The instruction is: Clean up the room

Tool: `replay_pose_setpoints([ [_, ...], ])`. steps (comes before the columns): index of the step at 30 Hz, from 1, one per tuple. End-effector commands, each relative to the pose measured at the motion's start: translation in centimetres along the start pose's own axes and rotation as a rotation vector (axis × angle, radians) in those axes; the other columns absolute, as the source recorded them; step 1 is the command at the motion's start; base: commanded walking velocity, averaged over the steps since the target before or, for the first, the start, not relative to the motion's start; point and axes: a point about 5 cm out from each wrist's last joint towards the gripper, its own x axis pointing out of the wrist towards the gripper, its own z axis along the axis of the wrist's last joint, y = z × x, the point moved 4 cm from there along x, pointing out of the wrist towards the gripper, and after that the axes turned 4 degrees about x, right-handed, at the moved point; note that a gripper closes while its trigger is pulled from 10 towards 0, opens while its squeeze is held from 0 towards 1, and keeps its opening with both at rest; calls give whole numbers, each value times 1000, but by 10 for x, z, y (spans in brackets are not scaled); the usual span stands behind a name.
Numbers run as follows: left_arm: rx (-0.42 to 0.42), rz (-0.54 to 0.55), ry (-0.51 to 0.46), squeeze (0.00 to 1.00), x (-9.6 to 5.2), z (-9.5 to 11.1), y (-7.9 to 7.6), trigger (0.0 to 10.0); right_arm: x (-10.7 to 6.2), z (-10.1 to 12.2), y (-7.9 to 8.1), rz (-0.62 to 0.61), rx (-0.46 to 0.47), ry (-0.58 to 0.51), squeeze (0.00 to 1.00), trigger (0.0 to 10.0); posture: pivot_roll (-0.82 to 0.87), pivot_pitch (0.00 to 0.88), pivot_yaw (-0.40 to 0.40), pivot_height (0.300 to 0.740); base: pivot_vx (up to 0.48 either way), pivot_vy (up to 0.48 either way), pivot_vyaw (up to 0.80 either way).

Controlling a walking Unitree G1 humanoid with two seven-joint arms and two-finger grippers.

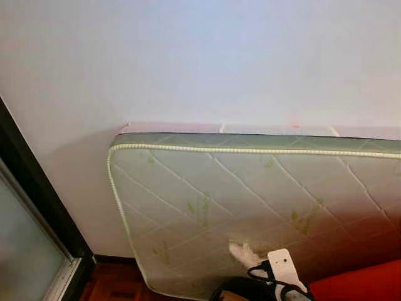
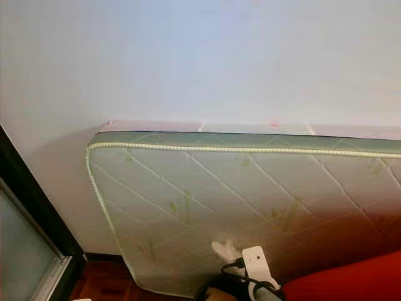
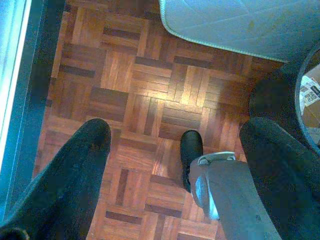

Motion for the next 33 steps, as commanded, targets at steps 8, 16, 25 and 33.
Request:
replay_pose_setpoints([
  [8, 14, 6, 23, 0, -1, -6, 2, 10000, -2, -11, -1, -11, -79, 45, 1000, 10000, 105, 21, -15, 740, 0, 0, 0],
  [16, 15, 7, 25, 0, -1, -6, 3, 10000, -3, -19, -7, -38, -102, 85, 1000, 10000, 107, 19, -14, 740, 0, 0, 0],
  [25, 11, 6, 22, 0, -1, -5, 2, 10000, -11, -43, 12, 64, 232, 169, 0, 10000, 107, 12, -17, 740, 0, 0, 0],
  [33, 23, 16, 11, 0, 0, 2, 6, 10000, -28, -89, 2, 34, 298, 307, 0, 10000, 107, 0, 10, 740, 0, 0, 0],
])
